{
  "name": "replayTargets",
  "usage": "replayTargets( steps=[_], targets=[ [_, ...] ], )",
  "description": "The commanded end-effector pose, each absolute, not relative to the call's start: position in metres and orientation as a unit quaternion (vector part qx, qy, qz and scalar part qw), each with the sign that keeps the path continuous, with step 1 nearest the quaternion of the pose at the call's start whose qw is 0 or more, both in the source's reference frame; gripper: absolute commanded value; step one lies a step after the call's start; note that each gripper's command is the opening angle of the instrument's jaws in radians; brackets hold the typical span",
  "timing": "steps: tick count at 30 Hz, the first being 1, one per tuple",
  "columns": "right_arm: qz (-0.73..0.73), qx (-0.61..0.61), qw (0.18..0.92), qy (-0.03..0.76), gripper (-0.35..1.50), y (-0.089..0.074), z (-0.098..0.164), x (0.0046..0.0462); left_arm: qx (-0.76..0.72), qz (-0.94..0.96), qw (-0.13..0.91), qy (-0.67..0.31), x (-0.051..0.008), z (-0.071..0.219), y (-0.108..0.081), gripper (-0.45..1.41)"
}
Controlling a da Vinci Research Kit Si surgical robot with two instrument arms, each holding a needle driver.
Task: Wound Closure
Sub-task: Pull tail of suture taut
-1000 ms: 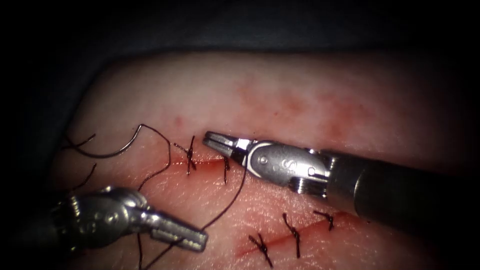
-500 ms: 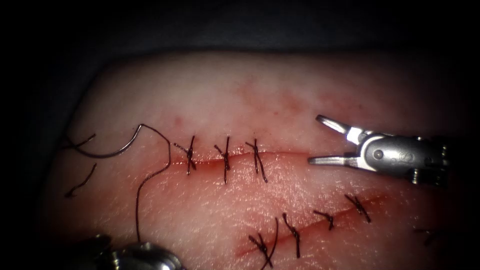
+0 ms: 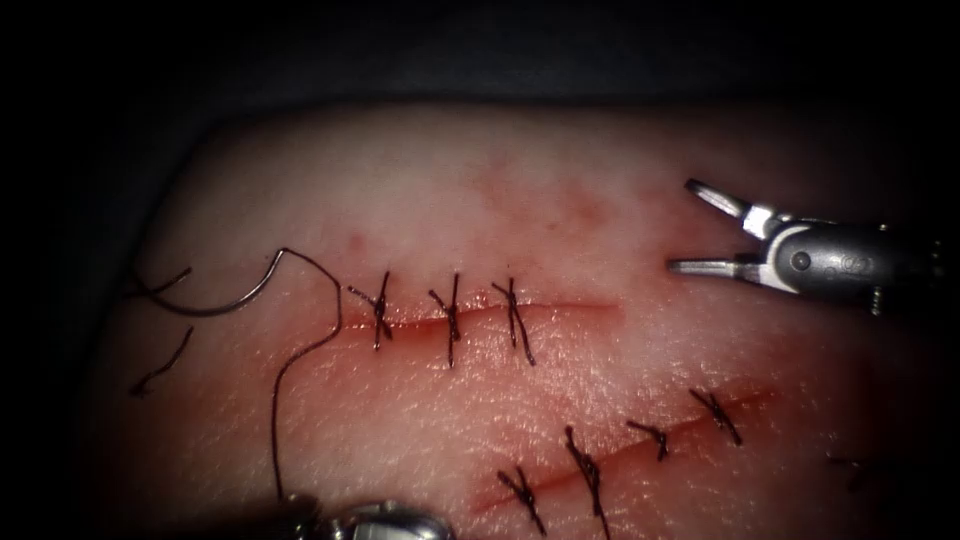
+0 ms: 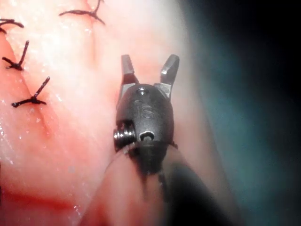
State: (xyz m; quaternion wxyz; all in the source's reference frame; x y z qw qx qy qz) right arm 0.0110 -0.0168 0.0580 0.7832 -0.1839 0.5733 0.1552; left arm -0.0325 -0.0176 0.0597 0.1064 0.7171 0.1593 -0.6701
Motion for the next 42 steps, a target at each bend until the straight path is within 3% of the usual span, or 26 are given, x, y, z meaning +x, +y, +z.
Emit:
replayTargets(
  steps=[1, 2, 4, 9, 11, 16, 27, 31, 42],
  targets=[
    [0.154, -0.187, 0.782, 0.574, 1.41, -0.016, 0.058, 0.0127, 0.695, -0.695, 0.095, 0.157, -0.0317, 0.061, -0.017, 1.15],
    [0.155, -0.188, 0.782, 0.573, 1.43, -0.016, 0.059, 0.0128, 0.687, -0.704, 0.093, 0.155, -0.0311, 0.061, -0.016, 1.28],
    [0.155, -0.189, 0.783, 0.573, 1.43, -0.017, 0.059, 0.0131, 0.66, -0.734, 0.077, 0.141, -0.0298, 0.062, -0.015, 1.36],
    [0.153, -0.194, 0.782, 0.572, 1.45, -0.017, 0.06, 0.0138, 0.587, -0.805, 0.025, 0.088, -0.0274, 0.063, -0.011, 1.36],
    [0.153, -0.196, 0.782, 0.572, 1.45, -0.017, 0.06, 0.0139, 0.557, -0.828, 0.012, 0.059, -0.0266, 0.064, -0.008, 0.76],
    [0.15, -0.195, 0.783, 0.571, 1.45, -0.018, 0.06, 0.0139, 0.511, -0.859, -0.014, 0.033, -0.0268, 0.066, -0.006, 0.24],
    [0.147, -0.198, 0.783, 0.571, 1.43, -0.018, 0.06, 0.0141, 0.493, -0.87, 0.006, -0.013, -0.0319, 0.067, -0.007, 0.16],
    [0.146, -0.2, 0.783, 0.571, 1.43, -0.018, 0.06, 0.0143, 0.472, -0.88, 0.027, -0.048, -0.0344, 0.068, -0.008, 0.26],
    [0.145, -0.203, 0.782, 0.571, 1.43, -0.019, 0.06, 0.0148, 0.433, -0.894, 0.072, -0.089, -0.0355, 0.068, -0.007, 0.21]
  ],
)
